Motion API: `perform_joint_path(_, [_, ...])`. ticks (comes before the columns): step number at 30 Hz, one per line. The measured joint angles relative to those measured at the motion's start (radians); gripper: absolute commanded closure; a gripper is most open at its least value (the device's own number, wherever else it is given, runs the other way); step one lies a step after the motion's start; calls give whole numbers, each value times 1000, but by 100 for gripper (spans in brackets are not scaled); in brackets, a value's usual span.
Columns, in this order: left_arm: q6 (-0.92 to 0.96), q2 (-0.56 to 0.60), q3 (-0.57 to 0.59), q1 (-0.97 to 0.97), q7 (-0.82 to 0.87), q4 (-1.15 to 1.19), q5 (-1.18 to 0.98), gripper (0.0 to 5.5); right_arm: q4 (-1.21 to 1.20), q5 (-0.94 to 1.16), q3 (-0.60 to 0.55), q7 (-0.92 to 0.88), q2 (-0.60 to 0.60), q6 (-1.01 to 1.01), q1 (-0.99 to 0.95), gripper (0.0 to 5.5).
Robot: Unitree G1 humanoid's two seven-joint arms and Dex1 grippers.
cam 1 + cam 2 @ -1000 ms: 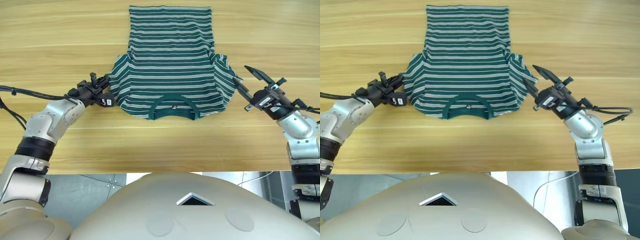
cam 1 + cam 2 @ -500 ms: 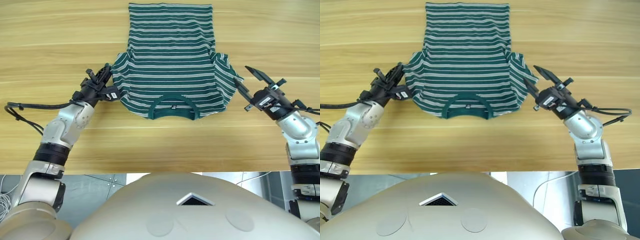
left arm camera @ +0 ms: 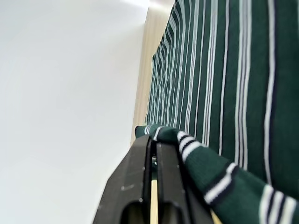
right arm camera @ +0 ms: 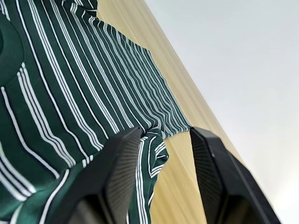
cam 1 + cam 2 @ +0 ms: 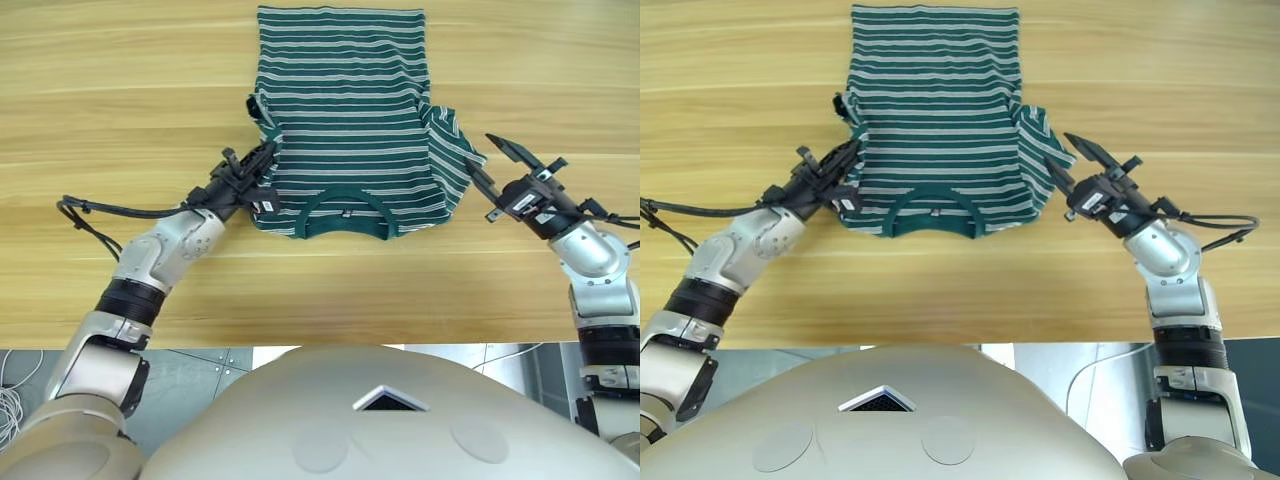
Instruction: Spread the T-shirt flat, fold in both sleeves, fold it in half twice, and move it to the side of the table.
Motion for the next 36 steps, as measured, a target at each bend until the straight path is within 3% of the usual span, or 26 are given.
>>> perform_joint_path(6, [-31,-4,-38,-35,-13,24,8,549,10,-3,14,0,16,0,-26,356])
perform_joint_path(21, [24,-17,-41,-62,-105,120,-72,290,16,-3,17,0,17,0,-26,356])
perform_joint_path(36, [6,64,-45,68,-117,6,-141,290,17,-8,4,0,-7,5,-58,356])
